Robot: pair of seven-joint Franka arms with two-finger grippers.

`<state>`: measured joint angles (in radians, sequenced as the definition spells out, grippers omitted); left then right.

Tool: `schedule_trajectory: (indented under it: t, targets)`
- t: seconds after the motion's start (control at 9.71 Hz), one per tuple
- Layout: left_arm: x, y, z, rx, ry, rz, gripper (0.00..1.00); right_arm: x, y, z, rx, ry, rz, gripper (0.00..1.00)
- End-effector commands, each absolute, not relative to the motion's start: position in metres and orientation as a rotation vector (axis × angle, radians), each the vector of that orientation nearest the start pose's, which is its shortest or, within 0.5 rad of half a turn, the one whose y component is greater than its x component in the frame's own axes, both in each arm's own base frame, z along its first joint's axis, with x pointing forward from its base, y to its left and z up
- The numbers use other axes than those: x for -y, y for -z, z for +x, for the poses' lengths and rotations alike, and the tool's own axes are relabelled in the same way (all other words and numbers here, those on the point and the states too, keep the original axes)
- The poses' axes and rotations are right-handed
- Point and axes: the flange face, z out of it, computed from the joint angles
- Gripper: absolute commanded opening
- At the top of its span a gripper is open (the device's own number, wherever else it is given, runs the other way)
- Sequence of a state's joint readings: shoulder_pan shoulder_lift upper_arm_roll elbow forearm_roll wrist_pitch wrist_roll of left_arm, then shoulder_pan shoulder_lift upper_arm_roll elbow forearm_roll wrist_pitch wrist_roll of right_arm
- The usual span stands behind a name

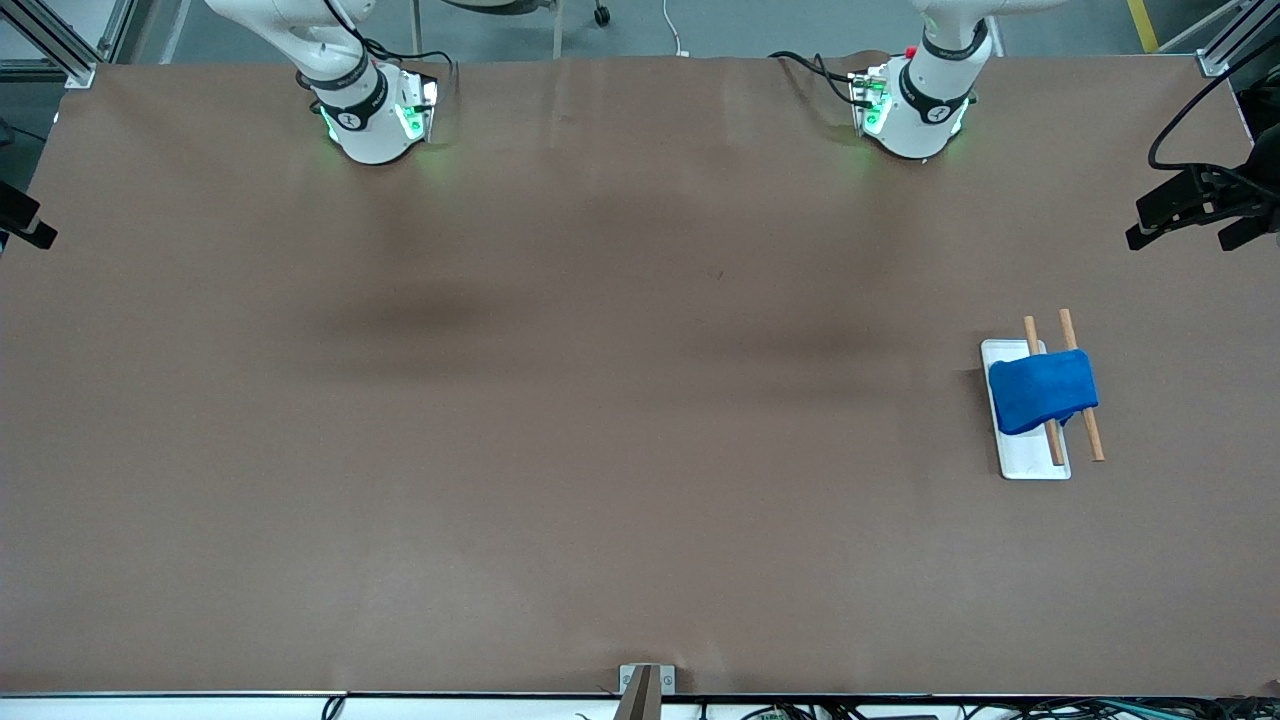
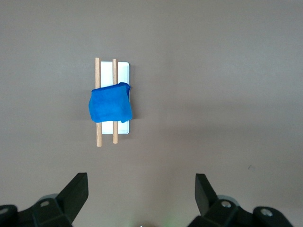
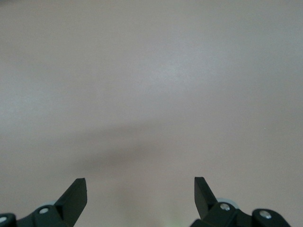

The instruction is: Right arm passes towel to left arm to hang

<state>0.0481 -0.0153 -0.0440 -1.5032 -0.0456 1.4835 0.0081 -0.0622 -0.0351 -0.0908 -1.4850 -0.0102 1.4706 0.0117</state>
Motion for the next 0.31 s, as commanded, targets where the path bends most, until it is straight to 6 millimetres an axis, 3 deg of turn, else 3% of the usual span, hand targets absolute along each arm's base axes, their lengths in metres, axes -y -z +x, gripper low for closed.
schedule_trajectory:
  t: [0.0,0.21]
  targets:
    - [0.004,-0.6397,0.5442,-0.039,-0.07,-3.161,0.99,0.0819,-0.6774,0.5241,-0.278,0.029,-3.159,1.0]
    - [0.0058,-0.6404,0.5442,-0.044,-0.068,-3.162,0.99,0.0827,-0.6774,0.524,-0.28,0.029,-3.159,1.0]
